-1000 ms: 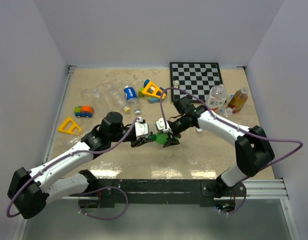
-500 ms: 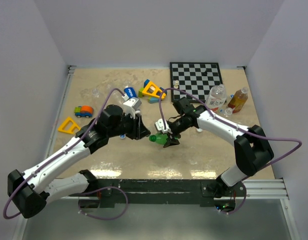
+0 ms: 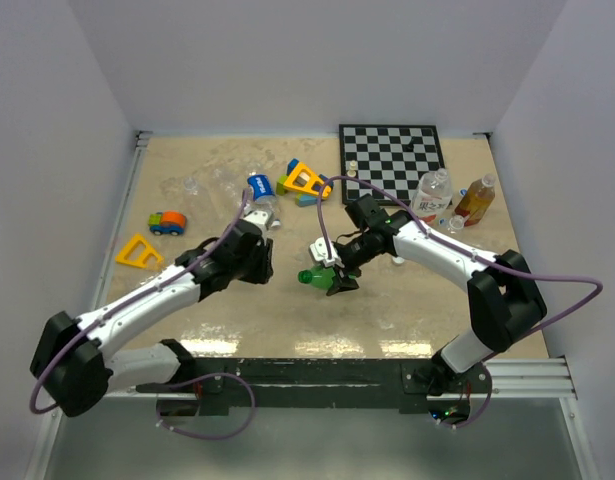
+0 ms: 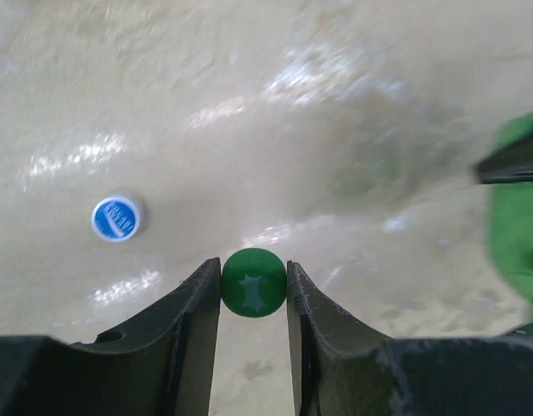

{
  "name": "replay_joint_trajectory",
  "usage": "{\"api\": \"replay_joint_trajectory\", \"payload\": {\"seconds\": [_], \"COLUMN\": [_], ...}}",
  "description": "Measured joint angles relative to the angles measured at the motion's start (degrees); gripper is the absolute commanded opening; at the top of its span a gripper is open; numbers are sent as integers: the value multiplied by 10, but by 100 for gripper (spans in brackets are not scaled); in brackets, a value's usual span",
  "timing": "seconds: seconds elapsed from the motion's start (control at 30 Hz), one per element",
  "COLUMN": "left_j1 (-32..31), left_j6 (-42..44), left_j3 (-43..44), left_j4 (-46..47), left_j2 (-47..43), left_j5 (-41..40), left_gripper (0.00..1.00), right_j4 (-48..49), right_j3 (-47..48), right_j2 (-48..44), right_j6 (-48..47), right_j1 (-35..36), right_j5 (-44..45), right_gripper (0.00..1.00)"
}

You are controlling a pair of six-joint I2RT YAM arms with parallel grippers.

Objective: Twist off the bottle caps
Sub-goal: Place the bottle cap at the center of the board.

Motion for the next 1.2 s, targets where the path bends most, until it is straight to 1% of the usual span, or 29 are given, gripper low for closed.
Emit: {"api": "replay_joint_trajectory", "payload": {"seconds": [0.17, 0.3, 0.57, 0.63, 0.8, 0.93, 1.03, 1.2], "left_j1": [0, 1, 3, 3, 7, 10, 11, 13], "left_j6": [0, 0, 1, 2, 5, 5, 6, 7], "left_j3": [-18, -18, -18, -18, -18, -18, -18, -17], "left_j4": [-24, -17, -7, -4, -2, -2, -3, -9], "left_j2": [87, 123, 163, 163, 164, 165, 165, 151], "left_j5": [-71, -105, -121, -120, -120, -121, -121, -120], "left_gripper": [0, 0, 0, 3, 23, 48, 57, 64], "right_j4": [-2, -2, -3, -4, -4, -5, -6, -7], "right_j3": [0, 0, 0, 0, 0, 0, 0, 0], "right_j2": [0, 0, 0, 0, 0, 0, 0, 0], "right_j6": [0, 0, 0, 0, -2, -2, -2, -2], "right_j1": [0, 0, 0, 0, 0, 0, 0, 0], "right_j5": [0, 0, 0, 0, 0, 0, 0, 0], "right_gripper": [0, 0, 0, 0, 0, 0, 0, 0]}}
